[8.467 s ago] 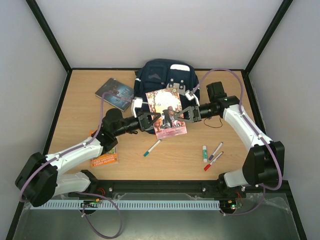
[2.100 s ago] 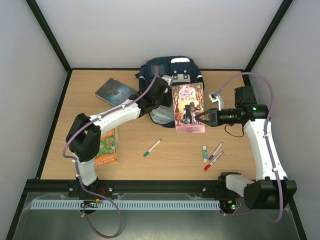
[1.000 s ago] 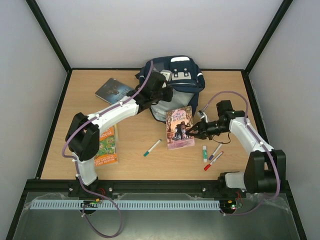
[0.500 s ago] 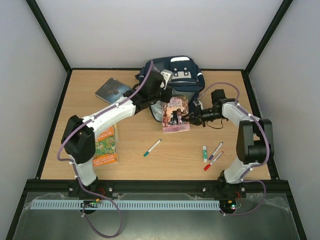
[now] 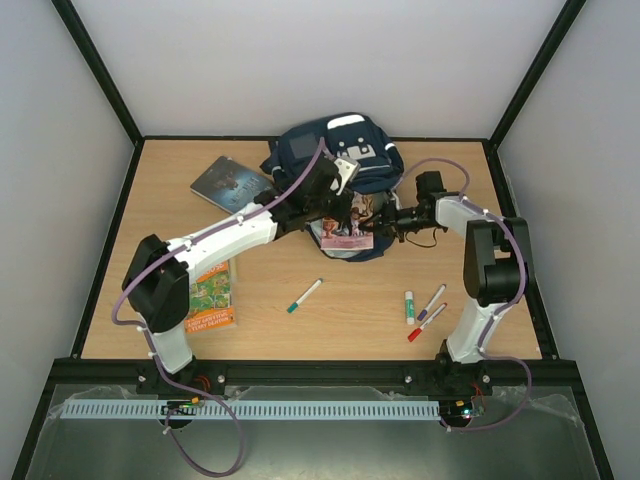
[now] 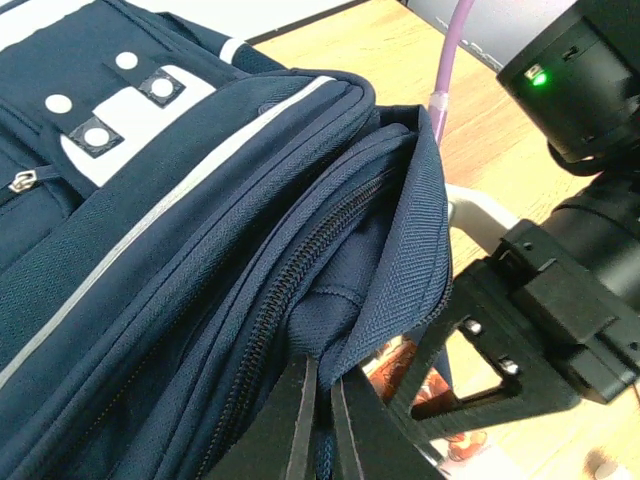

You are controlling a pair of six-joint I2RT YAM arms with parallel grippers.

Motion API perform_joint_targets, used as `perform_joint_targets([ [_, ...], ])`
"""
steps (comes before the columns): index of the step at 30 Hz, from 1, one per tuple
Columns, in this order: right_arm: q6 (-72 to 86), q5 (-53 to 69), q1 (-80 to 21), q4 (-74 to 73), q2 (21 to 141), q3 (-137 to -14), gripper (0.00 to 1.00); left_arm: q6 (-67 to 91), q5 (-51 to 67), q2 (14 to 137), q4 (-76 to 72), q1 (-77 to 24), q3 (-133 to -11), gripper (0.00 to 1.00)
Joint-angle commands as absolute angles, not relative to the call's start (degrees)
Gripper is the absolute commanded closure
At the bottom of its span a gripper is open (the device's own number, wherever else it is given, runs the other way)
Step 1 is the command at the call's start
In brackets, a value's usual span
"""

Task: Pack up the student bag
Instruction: Place the book in the student bag.

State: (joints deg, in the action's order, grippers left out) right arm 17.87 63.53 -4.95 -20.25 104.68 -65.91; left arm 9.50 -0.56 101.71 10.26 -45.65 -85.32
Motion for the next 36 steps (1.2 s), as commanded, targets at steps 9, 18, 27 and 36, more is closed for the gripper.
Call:
perform_joint_targets([
  [9,18.97,53.0,-5.48,-17.98,109.76,-64.92,0.99,7.74,-2.28,93.43,4.19,-47.01,-82.87,0.98],
  [18,19.63,53.42,-6.58,-12.65,111.53,-68.87,0.99,8.17,-0.96,91.62,4.45,-46.98,-81.66,0.98],
  [27,17.63,51.76,-6.55,-11.79,116.17,-75.73,0.99,7.97,-0.13,90.85,5.56,-46.99,-80.04,0.98],
  [36,12.74,46.0,-6.55,-19.4,112.26,-76.12,0.51,7.78,-2.05,88.9,5.12,-46.92,-77.24,0.98],
])
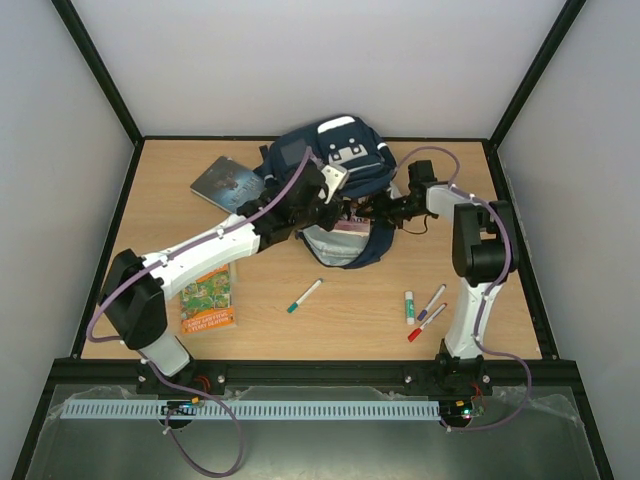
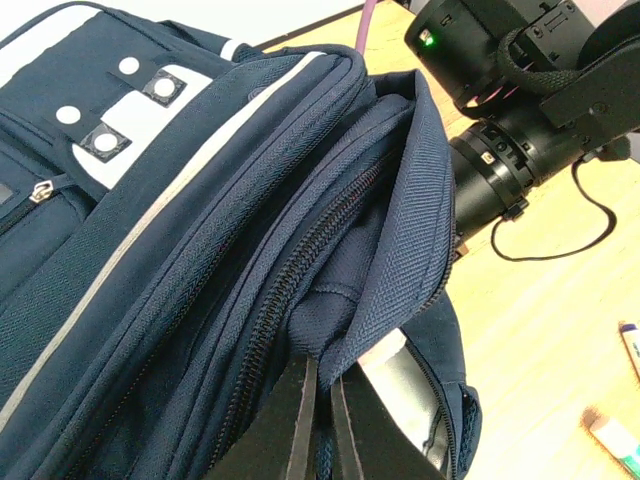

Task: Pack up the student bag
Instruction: Place the book in the student bag.

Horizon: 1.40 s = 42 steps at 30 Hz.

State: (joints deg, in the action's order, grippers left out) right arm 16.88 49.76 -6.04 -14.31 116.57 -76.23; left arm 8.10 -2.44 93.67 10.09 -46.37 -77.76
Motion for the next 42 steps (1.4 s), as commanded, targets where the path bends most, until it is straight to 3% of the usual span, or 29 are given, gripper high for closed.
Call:
perform_joint_targets([
  [1,11.61,44.74,-6.57,-20.89,110.77,-75.66,0.49,7.82,-2.15,88.62,4.98,-46.85,-76.88,0.98],
  [10,-3.09,34.22,-6.75,-23.74,93.09,-63.1,0.47,7.54,-1.52,86.71,4.63,-46.7,-74.29,0.98],
  [24,-32.59,16.27,-17.26,-16.65,70.7,-48.1,0.65,7.74,-0.64,85.78,5.41,-45.76,-72.1,0.98],
  [42,-43.83,-0.75,-32.55,-2.74,79.17,-47.55,0.63,9.1,2.15,85.01,6.93,-43.72,-71.98,0.98],
])
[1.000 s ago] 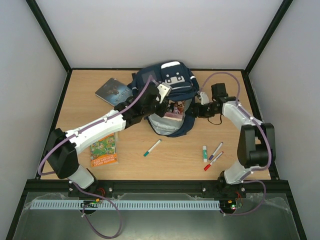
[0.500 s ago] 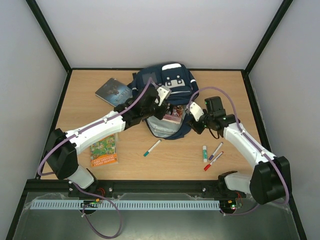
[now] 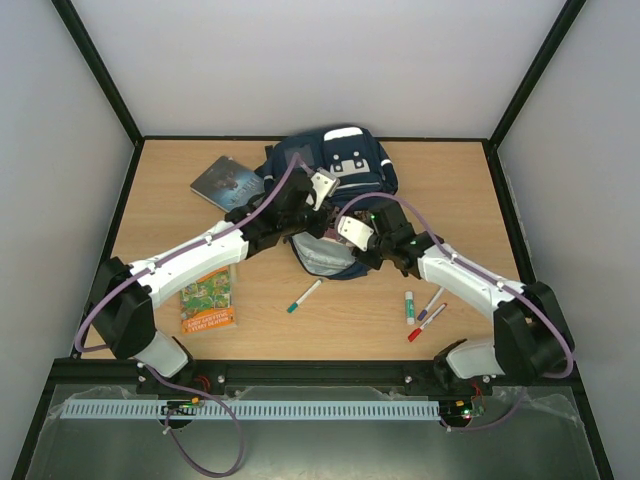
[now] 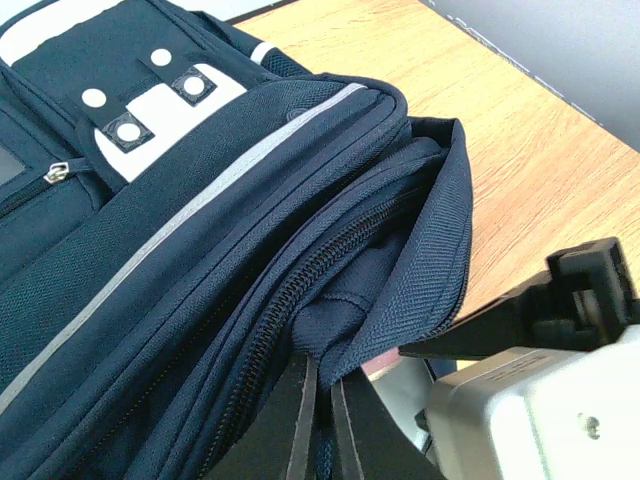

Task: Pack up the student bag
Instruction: Place the book in the student bag.

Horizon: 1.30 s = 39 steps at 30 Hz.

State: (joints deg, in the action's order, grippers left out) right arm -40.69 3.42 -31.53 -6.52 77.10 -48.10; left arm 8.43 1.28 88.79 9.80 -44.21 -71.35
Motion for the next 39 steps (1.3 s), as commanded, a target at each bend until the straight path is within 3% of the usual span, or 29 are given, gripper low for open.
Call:
perform_joint_targets([
  [1,-44.32,-1.24,-32.81,-2.24,79.81,-47.59,0.63,9.13,2.17,85.02,6.94,-43.75,-71.97,0.98],
  [14,-50.93,-7.3,-33.13,3.31,86.17,-46.24,0.62,8.88,2.81,84.9,7.29,-43.66,-72.16,0.97],
  [22,-50.22,-19.68,-32.28,22.13,94.51,-46.18,0.71,8.7,3.24,84.69,7.73,-43.59,-71.88,0.98],
  [32,-51.47,-31.36,-31.17,38.9,104.59,-46.8,0.72,9.23,4.06,84.3,7.47,-43.57,-70.68,0.98],
  [35,-50.85,-33.15,-30.56,38.68,104.8,-46.91,0.7,9.21,4.04,84.42,7.34,-43.66,-70.45,0.98],
  [39,-47.3,-27.28,-30.38,26.65,99.54,-47.06,0.64,9.47,3.75,85.09,7.47,-43.58,-70.38,0.96],
])
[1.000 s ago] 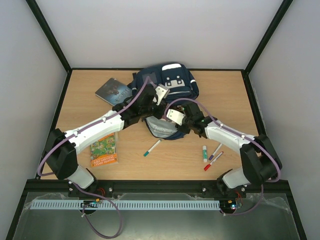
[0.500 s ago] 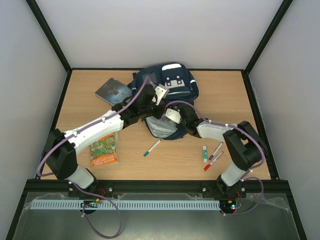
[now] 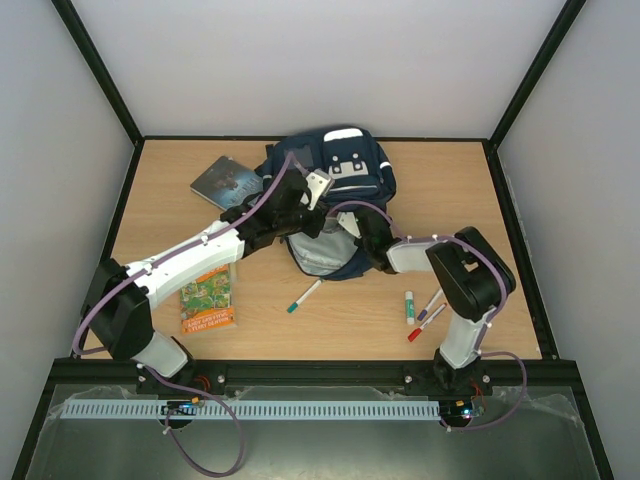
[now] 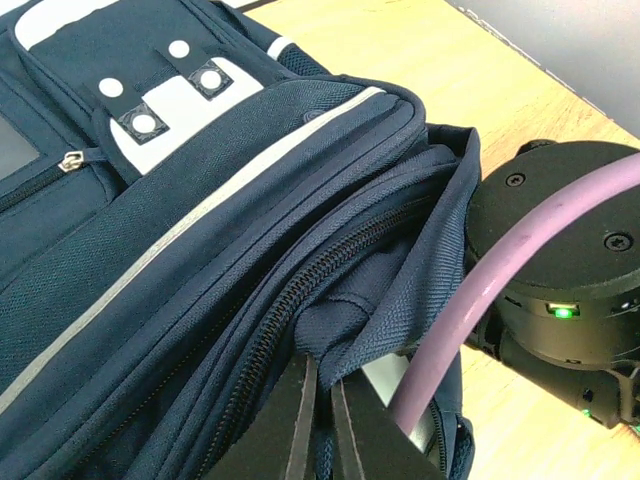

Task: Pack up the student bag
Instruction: Place the book in the student bag, then move the student bag to the center of the board.

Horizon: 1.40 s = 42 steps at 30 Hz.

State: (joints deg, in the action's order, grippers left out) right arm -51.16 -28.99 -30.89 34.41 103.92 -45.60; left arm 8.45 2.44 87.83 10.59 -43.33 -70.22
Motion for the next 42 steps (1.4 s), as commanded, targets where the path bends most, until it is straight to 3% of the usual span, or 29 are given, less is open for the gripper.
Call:
perform_joint_targets([
  [1,-46.25,-23.86,-30.37,21.62,97.53,-47.04,0.63,9.55,3.63,85.34,7.51,-43.59,-70.4,0.94],
  [4,-43.55,-17.21,-30.54,12.11,92.14,-46.58,0.61,9.98,3.67,86.47,8.15,-43.59,-70.97,0.86],
  [10,-42.28,-10.6,-30.55,1.57,85.4,-43.74,0.6,10.18,4.74,89.25,13.0,-43.79,-73.86,0.52],
  [17,-40.8,-1.21,-30.57,-9.03,76.67,-39.12,0.59,14.87,-2.86,83.22,12.24,-42.9,-67.28,0.25],
  [26,-33.56,15.93,-30.58,-25.2,61.51,-40.82,0.56,33.61,-1.33,84.33,9.4,-26.15,-57.34,0.2],
  [32,-20.74,21.96,-30.5,-21.45,59.61,-43.5,0.5,41.47,5.15,93.67,2.58,-19.31,-58.64,0.16],
  [42,-15.39,10.37,-30.46,-13.98,57.66,-39.42,0.44,40.15,7.95,111.64,1.54,-20.13,-72.83,0.22],
])
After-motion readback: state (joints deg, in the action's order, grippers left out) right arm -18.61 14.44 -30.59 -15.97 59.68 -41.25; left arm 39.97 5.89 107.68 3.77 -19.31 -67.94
